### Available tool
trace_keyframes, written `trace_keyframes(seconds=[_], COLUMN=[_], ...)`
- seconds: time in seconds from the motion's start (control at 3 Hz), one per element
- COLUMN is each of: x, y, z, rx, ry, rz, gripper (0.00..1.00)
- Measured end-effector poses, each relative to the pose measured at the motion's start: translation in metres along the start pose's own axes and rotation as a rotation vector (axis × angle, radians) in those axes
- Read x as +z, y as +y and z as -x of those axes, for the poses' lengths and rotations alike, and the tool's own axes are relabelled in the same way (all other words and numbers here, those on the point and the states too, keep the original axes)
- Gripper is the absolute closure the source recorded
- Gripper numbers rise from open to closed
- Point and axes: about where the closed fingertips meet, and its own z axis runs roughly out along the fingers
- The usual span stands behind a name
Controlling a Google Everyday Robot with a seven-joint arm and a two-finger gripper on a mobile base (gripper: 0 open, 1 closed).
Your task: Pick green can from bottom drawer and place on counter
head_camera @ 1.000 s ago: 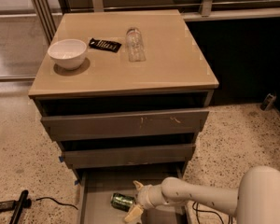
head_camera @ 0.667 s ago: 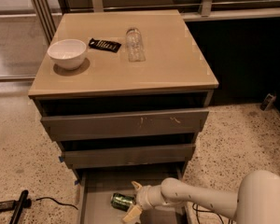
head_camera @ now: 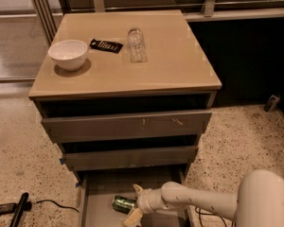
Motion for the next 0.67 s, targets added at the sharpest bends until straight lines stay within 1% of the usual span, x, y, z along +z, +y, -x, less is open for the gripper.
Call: trace_keyframes(seconds=[0.33, 0.67], x=[0.02, 0.036], y=[-0.006, -0.014], z=[-0.015, -0.027], rx=[-0.025, -0.037], ry=[0.027, 0.023], rz=[-0.037, -0.06], gripper=[0.0, 0.0])
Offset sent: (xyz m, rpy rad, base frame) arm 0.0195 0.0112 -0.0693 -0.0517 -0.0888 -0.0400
